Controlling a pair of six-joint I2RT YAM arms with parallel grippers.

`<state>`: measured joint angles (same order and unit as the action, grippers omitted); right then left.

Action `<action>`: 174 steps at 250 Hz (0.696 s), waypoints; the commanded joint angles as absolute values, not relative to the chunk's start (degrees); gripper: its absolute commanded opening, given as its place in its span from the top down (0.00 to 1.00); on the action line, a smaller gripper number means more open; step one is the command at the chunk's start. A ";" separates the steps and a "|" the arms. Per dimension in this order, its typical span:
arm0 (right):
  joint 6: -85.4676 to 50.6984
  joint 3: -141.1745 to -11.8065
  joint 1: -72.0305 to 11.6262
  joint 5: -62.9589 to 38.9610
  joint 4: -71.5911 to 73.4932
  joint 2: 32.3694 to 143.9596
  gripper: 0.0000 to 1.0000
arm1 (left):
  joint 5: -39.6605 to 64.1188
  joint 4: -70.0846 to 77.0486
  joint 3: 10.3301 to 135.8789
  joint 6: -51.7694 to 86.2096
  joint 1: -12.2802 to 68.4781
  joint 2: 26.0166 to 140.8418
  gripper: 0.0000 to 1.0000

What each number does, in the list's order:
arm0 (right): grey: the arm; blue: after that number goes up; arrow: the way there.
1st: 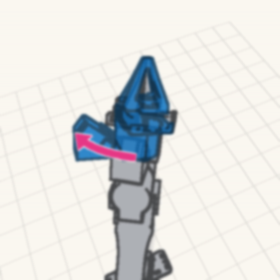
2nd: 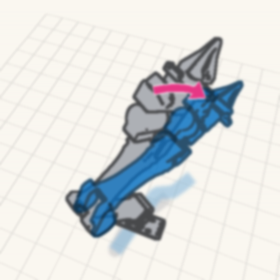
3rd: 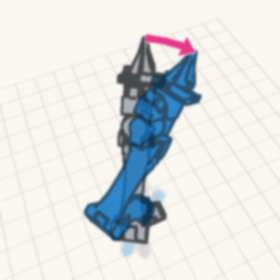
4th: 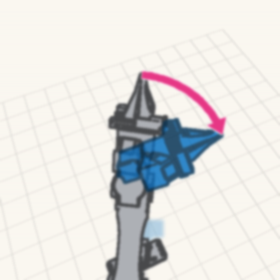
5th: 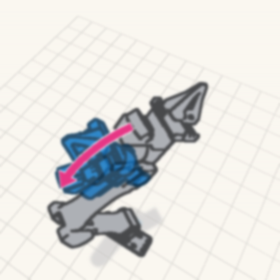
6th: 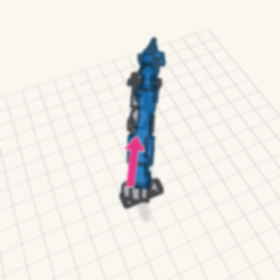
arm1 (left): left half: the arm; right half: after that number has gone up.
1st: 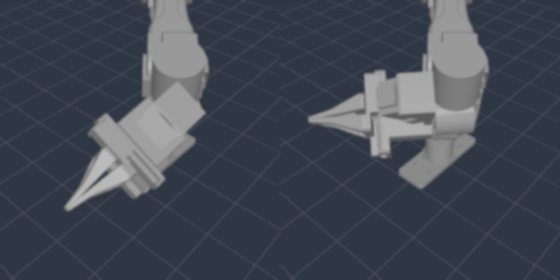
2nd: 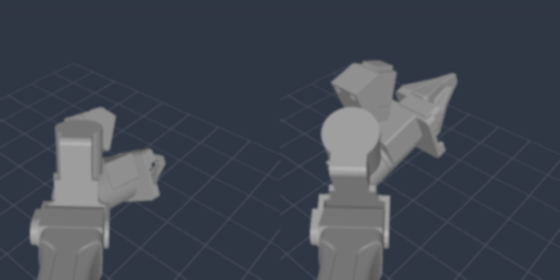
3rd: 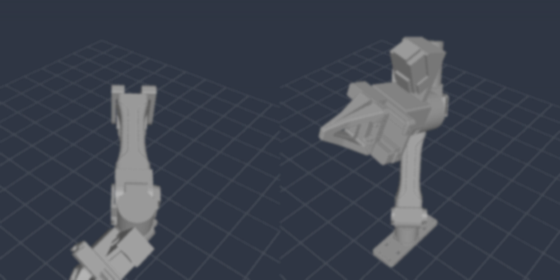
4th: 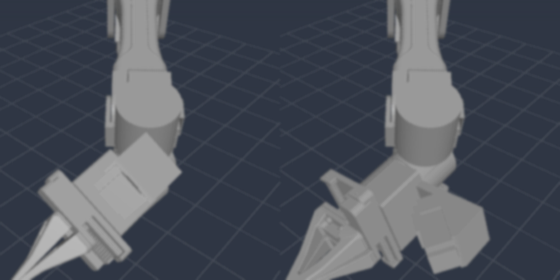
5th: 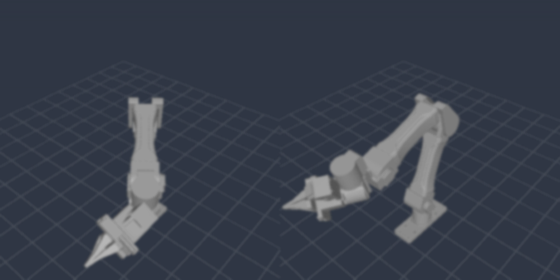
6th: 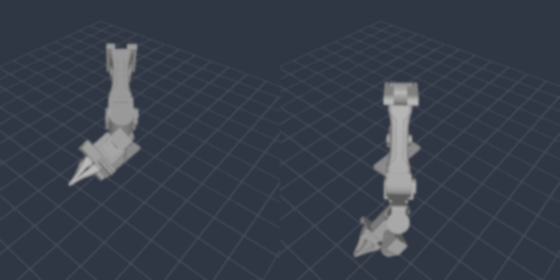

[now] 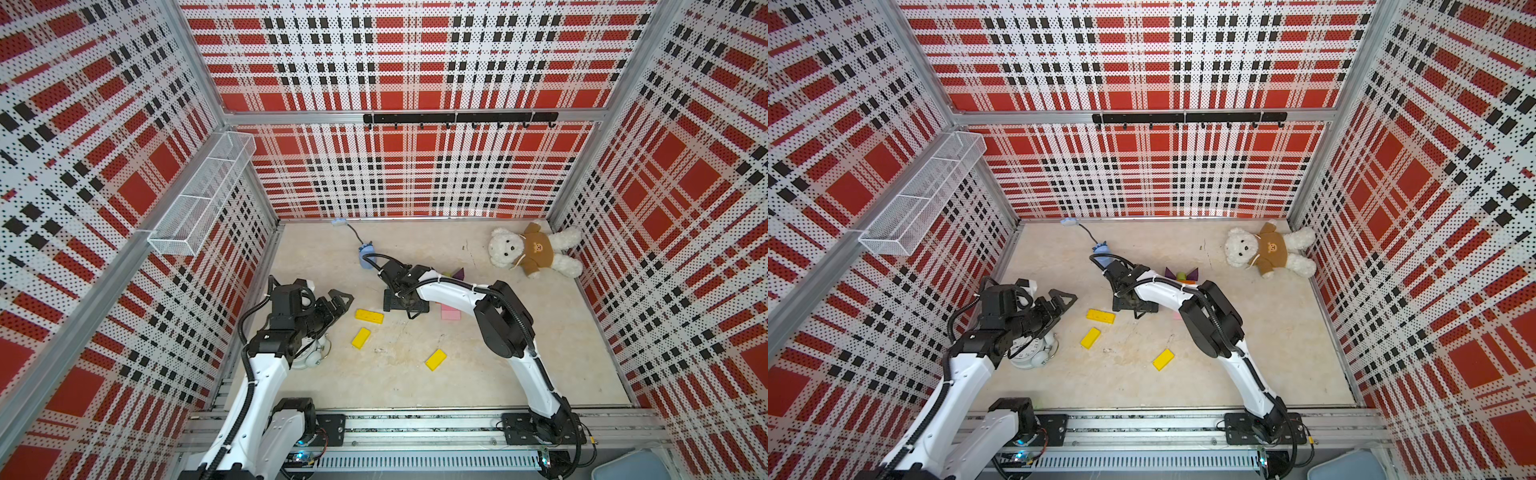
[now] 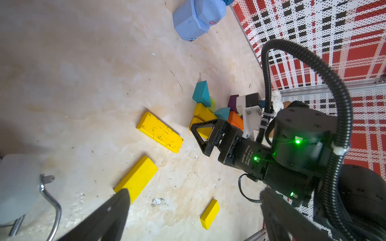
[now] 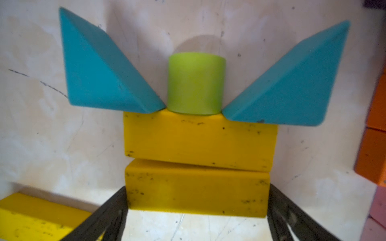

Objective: Assemble a carrot with building blocks
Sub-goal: Assemble the building block at the center of the board.

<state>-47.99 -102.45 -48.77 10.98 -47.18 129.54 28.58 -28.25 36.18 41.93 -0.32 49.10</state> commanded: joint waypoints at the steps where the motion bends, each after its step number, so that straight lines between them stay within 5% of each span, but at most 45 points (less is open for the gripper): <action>1: -48.64 -100.99 -48.60 12.47 -47.11 127.00 0.00 | 29.29 -26.89 36.57 41.92 -0.75 49.02 0.00; 174: -49.46 -104.05 -48.10 11.31 -46.14 129.37 0.05 | 29.61 -26.46 36.39 42.01 -0.77 48.91 0.00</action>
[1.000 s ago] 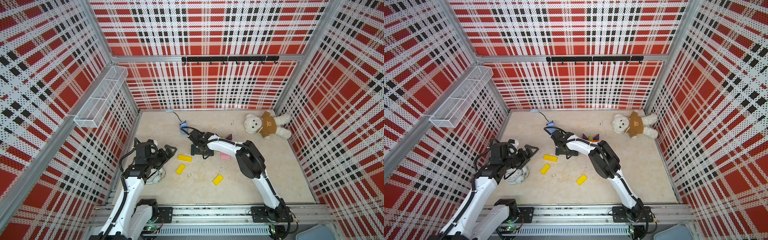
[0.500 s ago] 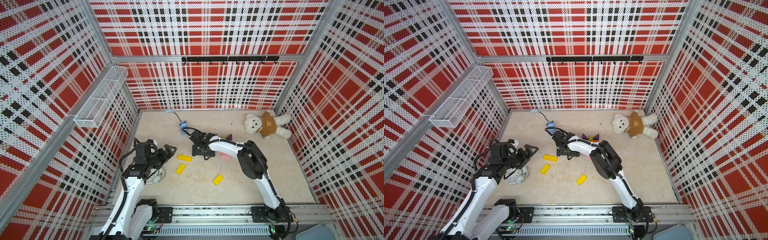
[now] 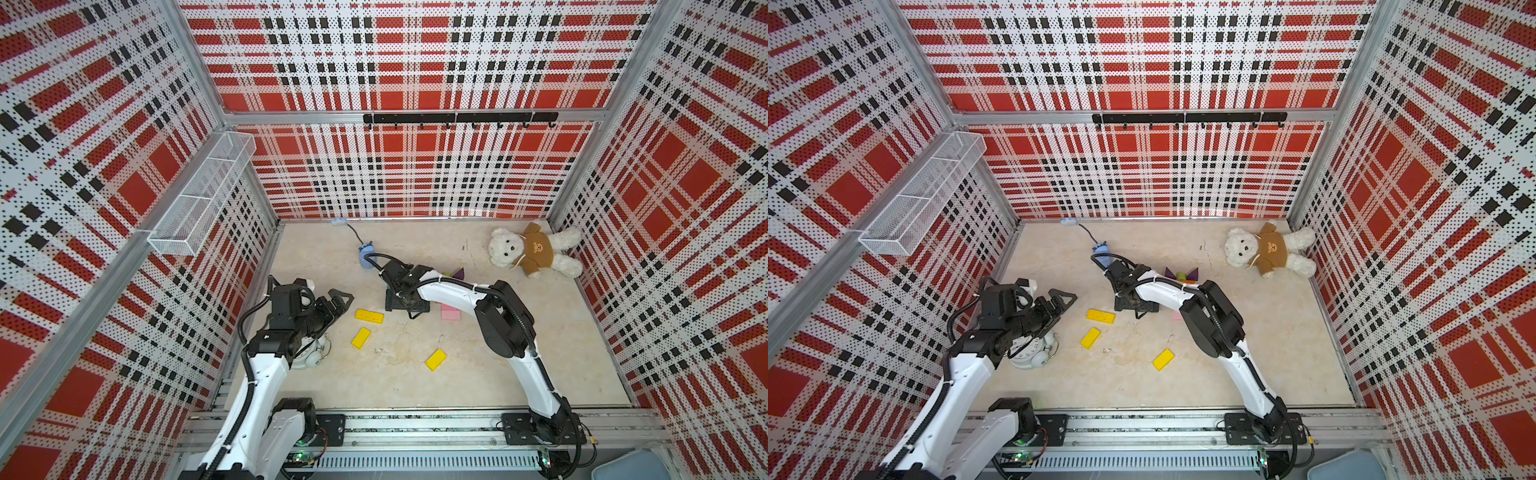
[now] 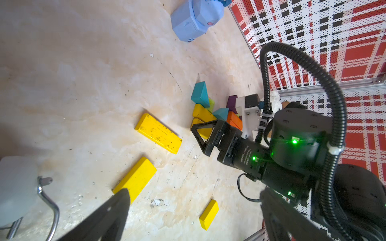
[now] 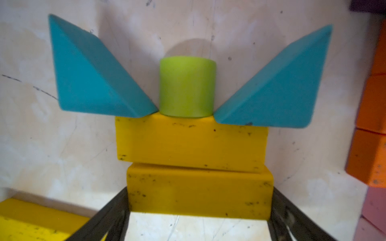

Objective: Assemble a carrot with building blocks
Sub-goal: Assemble the building block at the center of the board.

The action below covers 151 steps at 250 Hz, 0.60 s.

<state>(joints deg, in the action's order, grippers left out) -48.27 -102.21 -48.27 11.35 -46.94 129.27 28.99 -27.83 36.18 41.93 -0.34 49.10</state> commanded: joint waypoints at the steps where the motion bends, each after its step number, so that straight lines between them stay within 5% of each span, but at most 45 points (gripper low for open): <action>1: -49.47 -104.01 -48.13 11.33 -46.14 129.37 0.05 | 29.57 -26.50 36.39 42.01 -0.78 48.93 0.00; 151: -48.93 -104.34 -48.16 11.42 -45.53 128.50 0.00 | 29.76 -26.37 36.30 42.01 -0.90 49.09 0.01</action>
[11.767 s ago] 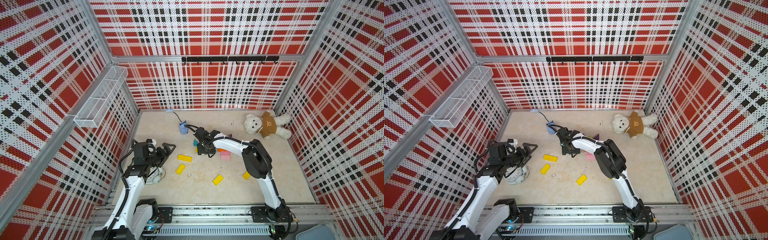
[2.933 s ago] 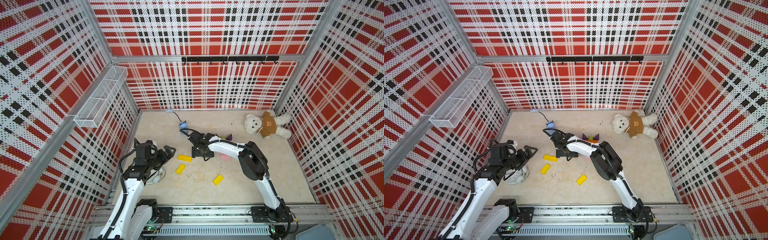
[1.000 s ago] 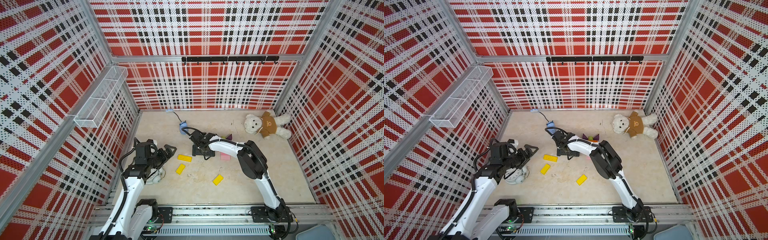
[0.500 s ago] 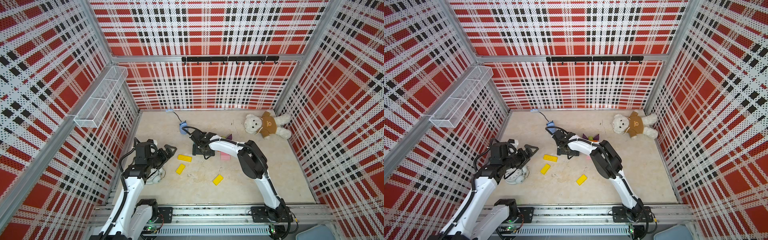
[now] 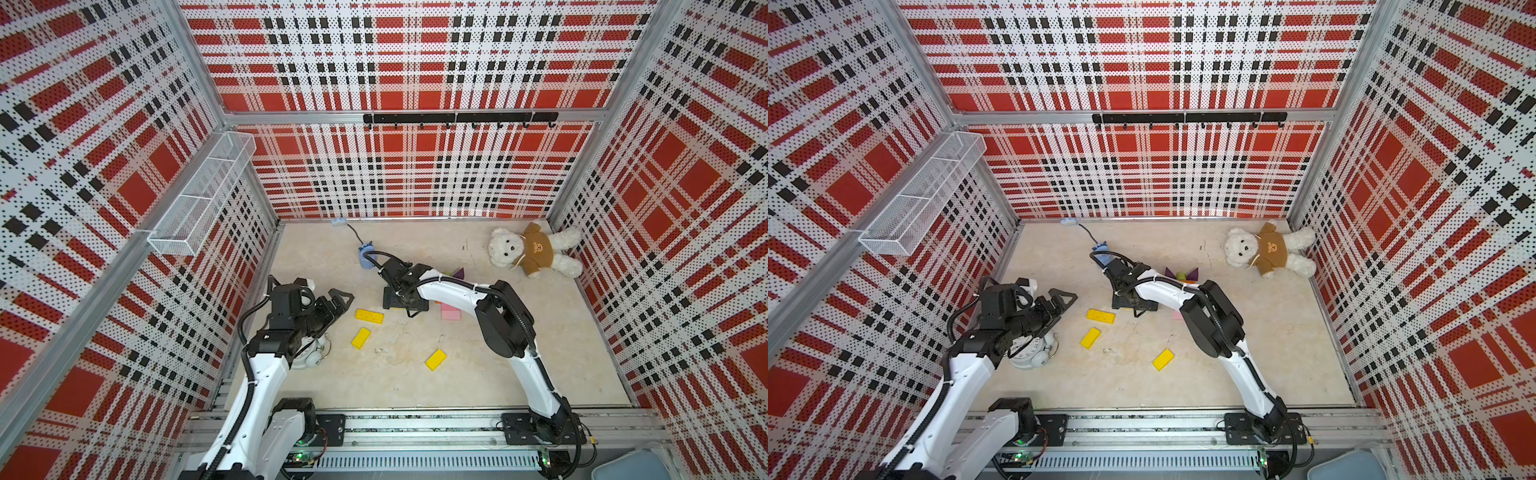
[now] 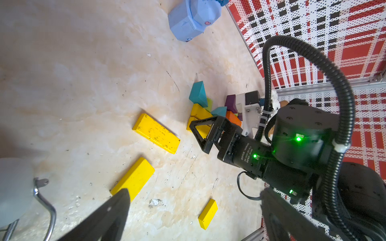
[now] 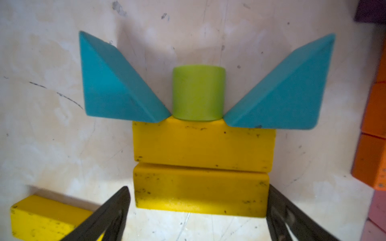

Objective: Assemble a carrot with building blocks
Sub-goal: Assemble the building block at the center of the board.

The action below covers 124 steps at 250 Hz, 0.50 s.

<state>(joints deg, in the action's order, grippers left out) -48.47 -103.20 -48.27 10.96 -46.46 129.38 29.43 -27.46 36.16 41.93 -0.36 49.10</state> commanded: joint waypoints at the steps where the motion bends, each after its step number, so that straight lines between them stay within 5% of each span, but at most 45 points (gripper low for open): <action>1: -48.90 -104.29 -48.16 11.47 -45.53 128.45 0.00 | 29.78 -26.37 36.30 42.01 -0.89 49.07 0.01; 124: -42.55 -99.24 -48.16 11.87 -47.33 120.08 0.00 | 30.17 -26.18 36.22 41.92 -1.22 49.03 0.00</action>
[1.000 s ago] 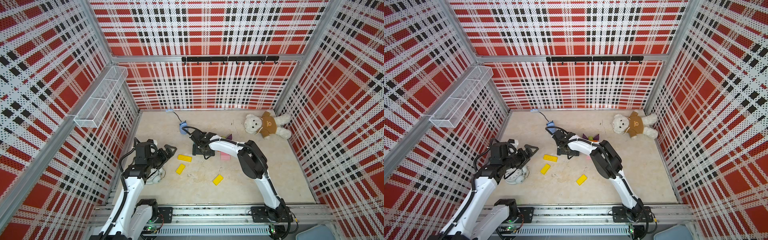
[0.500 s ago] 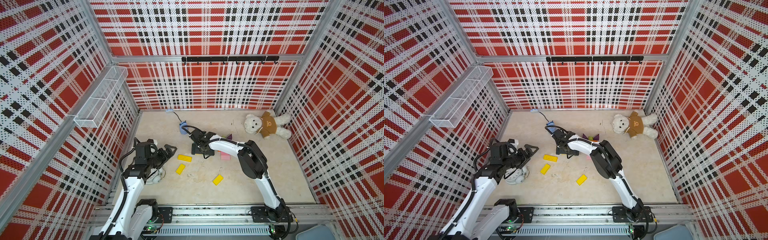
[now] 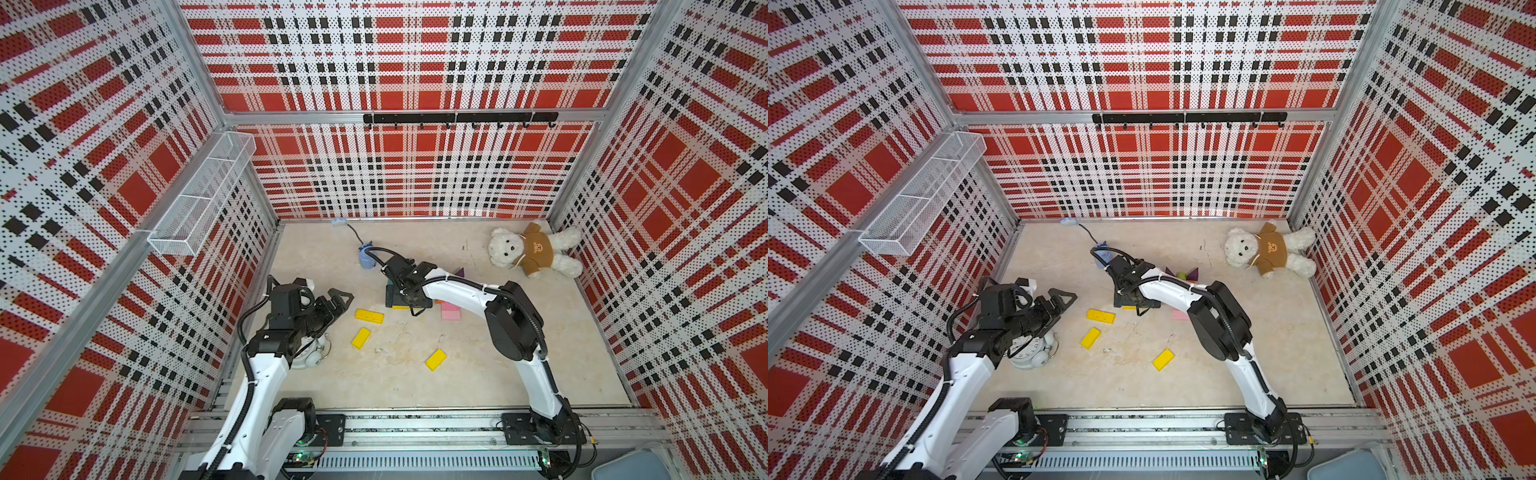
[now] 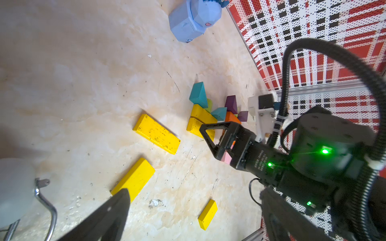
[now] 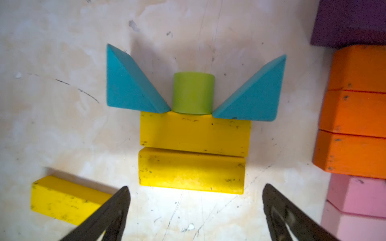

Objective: Assemble a carrot with building blocks
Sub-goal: Assemble the building block at the center of the board.

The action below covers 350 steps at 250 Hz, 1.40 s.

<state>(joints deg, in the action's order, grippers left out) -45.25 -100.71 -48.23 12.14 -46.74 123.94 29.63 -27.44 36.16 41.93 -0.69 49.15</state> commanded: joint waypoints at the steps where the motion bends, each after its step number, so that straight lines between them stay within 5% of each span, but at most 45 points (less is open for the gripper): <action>1: -42.50 -99.06 -48.16 11.82 -47.31 119.98 0.00 | 30.16 -26.19 36.21 41.92 -1.22 49.04 0.00; 350: -39.97 -95.64 -45.41 8.88 -47.32 124.91 0.00 | 30.16 -25.23 35.95 41.92 -1.31 50.19 0.01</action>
<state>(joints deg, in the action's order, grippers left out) -39.00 -95.88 -45.52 8.03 -48.18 124.11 29.80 -26.41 36.14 41.93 -0.73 50.04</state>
